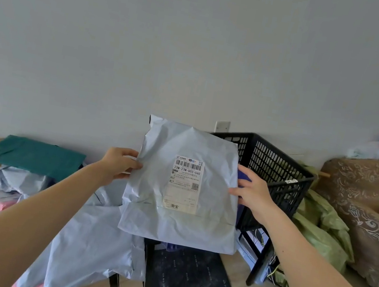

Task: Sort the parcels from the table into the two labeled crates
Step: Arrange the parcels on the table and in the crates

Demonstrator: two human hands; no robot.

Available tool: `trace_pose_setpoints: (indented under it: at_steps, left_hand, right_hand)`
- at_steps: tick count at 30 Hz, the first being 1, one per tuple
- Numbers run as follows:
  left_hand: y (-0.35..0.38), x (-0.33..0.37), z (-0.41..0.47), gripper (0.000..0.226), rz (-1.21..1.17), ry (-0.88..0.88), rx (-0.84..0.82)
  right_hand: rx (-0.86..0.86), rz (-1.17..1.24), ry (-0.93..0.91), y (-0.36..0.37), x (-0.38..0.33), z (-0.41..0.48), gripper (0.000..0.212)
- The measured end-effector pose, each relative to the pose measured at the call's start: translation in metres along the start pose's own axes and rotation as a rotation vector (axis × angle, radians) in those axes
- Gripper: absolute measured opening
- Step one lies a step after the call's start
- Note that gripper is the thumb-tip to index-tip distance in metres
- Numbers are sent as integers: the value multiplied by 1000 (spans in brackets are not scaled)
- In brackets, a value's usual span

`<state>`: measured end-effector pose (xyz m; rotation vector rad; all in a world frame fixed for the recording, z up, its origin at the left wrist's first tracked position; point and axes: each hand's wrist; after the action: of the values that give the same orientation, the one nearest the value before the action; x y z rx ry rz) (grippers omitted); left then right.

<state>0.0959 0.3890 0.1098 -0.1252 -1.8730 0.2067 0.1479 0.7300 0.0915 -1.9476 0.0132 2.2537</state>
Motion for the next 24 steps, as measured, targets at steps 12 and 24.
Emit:
trace_pose_setpoints:
  at_steps: [12, 24]
  left_hand:
    - [75, 27, 72, 20, 48, -34, -30]
    - [115, 34, 199, 71, 88, -115, -33]
  right_hand:
    - [103, -132, -16, -46, 24, 85, 65]
    - [22, -395, -49, -50, 49, 221, 64]
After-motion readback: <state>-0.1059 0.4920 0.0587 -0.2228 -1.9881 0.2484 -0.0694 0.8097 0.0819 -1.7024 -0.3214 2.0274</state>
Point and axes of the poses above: each hand's wrist, its own z-axis towards the middle knuckle, its own y-axis out of the palm, x = y × z, and after that the axes turned 10 degrees about -y, right-handed
